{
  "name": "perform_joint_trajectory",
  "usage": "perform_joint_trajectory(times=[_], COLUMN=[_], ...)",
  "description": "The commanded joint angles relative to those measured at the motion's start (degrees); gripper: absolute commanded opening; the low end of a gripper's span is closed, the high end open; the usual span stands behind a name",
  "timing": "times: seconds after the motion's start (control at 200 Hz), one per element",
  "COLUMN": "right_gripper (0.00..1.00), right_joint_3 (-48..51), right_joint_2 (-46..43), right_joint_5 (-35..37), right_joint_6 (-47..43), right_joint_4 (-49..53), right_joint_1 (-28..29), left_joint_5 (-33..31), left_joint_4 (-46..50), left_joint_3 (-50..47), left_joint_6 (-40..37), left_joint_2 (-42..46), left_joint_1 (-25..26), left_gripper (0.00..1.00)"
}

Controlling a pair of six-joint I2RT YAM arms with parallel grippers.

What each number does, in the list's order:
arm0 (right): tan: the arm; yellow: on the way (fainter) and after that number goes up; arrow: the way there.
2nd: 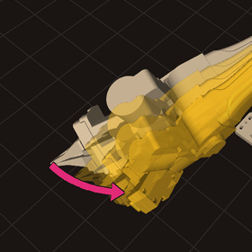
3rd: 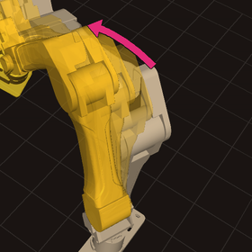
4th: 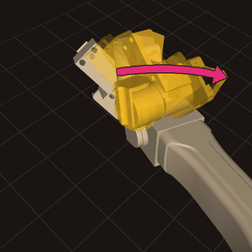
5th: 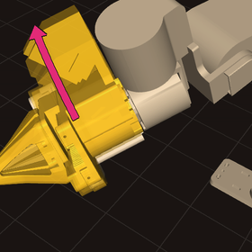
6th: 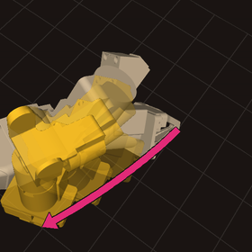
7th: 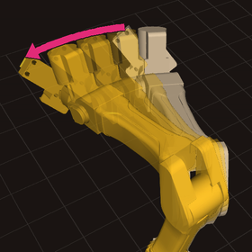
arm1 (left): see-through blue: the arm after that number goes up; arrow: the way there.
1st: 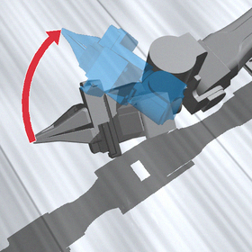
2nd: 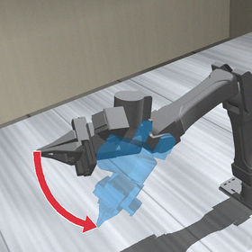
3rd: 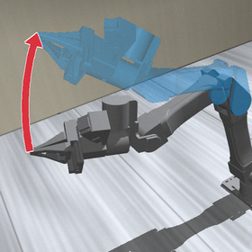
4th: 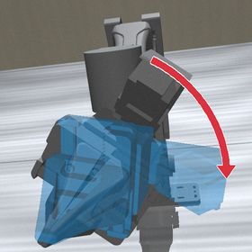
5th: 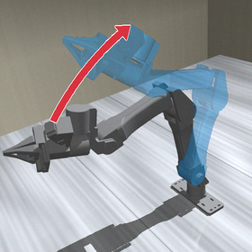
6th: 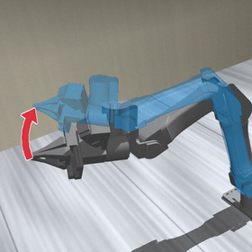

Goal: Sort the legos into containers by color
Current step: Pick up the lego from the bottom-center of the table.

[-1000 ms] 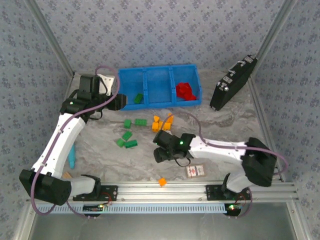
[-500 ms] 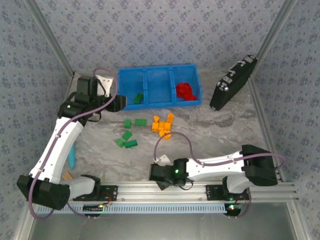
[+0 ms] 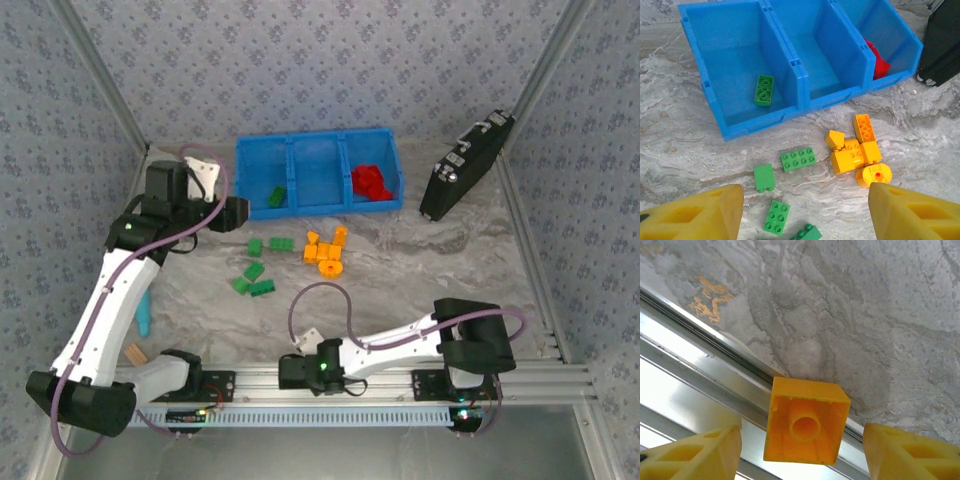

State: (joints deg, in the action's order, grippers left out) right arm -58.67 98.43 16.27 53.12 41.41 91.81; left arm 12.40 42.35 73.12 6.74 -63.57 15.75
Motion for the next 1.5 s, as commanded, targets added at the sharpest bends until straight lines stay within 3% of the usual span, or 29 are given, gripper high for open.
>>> perform_joint_trajectory(times=[0.0, 0.1, 0.67, 0.98, 1.26, 1.495], right_gripper=[0.62, 0.55, 0.38, 0.34, 0.31, 0.31], right_joint_3=[-1.3, -1.2, -2.4, -2.2, -2.5, -4.2], right_joint_2=[0.8, 0.8, 3.5, 2.5, -3.3, -9.1], right_joint_5=[2.4, 2.9, 2.0, 1.2, -0.1, -12.2], right_joint_6=[1.7, 2.6, -2.9, -7.9, -16.7, -25.9], right_joint_4=[3.7, 4.8, 2.2, 1.2, -0.9, -5.5], right_joint_1=[0.4, 0.3, -3.9, -7.8, -19.1, -32.7], left_joint_5=[0.0, -0.1, -0.3, -0.9, -1.0, 0.3], left_joint_4=[0.8, 0.8, -0.7, -0.9, -1.1, -2.6], left_joint_3=[-0.1, -0.3, -1.4, -1.1, -2.2, -4.5], left_joint_6=[0.0, -0.1, -0.2, -0.6, -1.5, -1.7], left_joint_2=[1.3, 1.4, -0.2, -1.8, -3.1, -3.6], left_joint_1=[-0.4, -0.4, -0.4, -0.6, -2.9, -5.9], left_gripper=[0.67, 0.68, 0.69, 0.7, 0.7, 0.71])
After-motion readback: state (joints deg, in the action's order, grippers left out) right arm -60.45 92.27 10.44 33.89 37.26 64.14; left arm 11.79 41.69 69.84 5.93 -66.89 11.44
